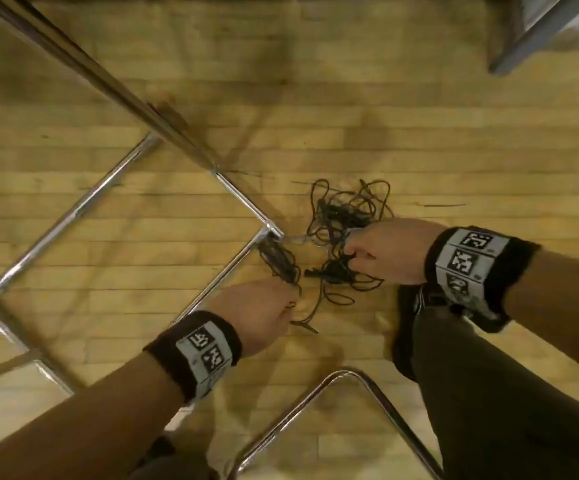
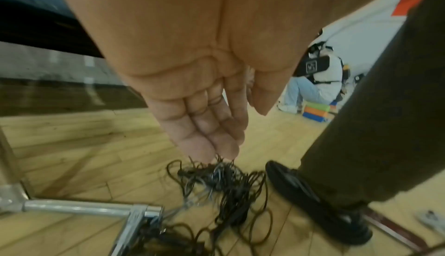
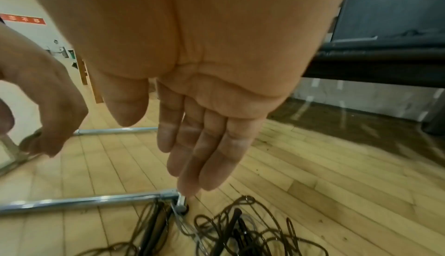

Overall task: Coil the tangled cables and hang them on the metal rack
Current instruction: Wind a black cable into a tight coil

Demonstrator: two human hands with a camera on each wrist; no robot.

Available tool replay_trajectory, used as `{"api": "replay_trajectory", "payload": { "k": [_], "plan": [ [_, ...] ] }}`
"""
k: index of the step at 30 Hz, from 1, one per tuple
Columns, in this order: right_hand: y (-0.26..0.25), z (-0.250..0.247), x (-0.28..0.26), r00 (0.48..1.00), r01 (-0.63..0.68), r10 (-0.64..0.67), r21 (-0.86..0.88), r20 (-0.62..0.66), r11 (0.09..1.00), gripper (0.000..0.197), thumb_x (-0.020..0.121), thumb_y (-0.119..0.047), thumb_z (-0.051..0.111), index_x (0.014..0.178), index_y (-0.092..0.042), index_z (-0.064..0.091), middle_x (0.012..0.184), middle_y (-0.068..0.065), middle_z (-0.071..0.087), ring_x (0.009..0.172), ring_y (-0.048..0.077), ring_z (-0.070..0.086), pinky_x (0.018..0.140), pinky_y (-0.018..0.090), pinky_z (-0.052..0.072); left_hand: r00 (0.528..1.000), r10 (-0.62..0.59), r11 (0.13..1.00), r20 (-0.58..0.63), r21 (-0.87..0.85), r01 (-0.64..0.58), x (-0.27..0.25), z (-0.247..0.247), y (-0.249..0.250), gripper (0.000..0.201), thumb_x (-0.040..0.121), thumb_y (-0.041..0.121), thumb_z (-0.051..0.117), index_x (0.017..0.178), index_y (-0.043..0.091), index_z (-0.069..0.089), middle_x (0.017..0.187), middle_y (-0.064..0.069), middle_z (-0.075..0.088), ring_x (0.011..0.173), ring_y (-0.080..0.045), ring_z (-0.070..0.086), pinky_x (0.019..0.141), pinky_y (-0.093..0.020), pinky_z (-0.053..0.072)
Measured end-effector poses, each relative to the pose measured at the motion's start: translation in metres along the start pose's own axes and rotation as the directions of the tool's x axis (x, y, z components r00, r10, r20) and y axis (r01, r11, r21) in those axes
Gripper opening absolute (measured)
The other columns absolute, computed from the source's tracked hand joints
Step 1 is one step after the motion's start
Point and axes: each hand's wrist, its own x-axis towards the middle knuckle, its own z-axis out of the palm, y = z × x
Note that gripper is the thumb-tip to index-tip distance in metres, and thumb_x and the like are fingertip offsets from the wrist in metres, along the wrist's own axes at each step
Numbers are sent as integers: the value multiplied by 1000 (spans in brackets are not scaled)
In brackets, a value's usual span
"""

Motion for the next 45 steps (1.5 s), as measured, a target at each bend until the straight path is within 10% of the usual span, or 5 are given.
{"api": "replay_trajectory", "payload": {
  "k": [16, 23, 30, 33, 45],
  "plan": [
    [37, 110, 97, 989, 62, -59, -12, 132, 998, 32, 108, -45, 40, 130, -30, 58, 107, -8, 61, 93, 13, 56, 84, 30, 50, 977, -157, 972, 142, 197, 128, 176, 145, -85, 37, 103, 16, 58, 139, 21, 60, 141, -5, 46, 115, -26, 58, 87, -34, 51],
    [15, 115, 93, 980, 124, -122, -7, 158, 992, 18, 107, -38, 43, 90, -39, 44, 85, -13, 47, 76, 10, 49, 63, 24, 38, 995, -61, 986, 85, -152, 73, 127, 113, -57, 27, 101, 19, 58, 87, 40, 67, 105, 18, 61, 100, -9, 59, 79, -23, 44],
    [-32, 63, 40, 959, 266, -265, -1, 95, 964, 44, 90, -40, 67, 132, -46, 53, 113, -8, 65, 103, 16, 63, 88, 37, 56, 992, -49, 861, -117, -509, -18, 19, 35, 10, 25, 80, 28, 63, 69, 49, 70, 86, 20, 71, 82, -2, 67, 75, -32, 58],
    [-41, 25, -3, 961, 270, -274, 78, 46, 960, 8, 91, -40, 68, 86, -38, 63, 78, -13, 67, 73, 4, 60, 64, 19, 48, 942, -39, 830, -334, -536, -155, -38, -1, 41, 27, 81, 21, 67, 71, 46, 72, 88, 11, 74, 88, -16, 71, 85, -45, 61],
    [-70, -24, -187, 844, 257, -122, 194, -523, 947, 32, 104, -40, 50, 88, -22, 69, 78, -4, 70, 73, 16, 64, 62, 31, 47, 621, -120, 911, -774, -334, -240, -221, -68, 139, 25, 92, 42, 66, 115, 52, 69, 88, 8, 70, 80, -18, 76, 77, -45, 63]
  ]
}}
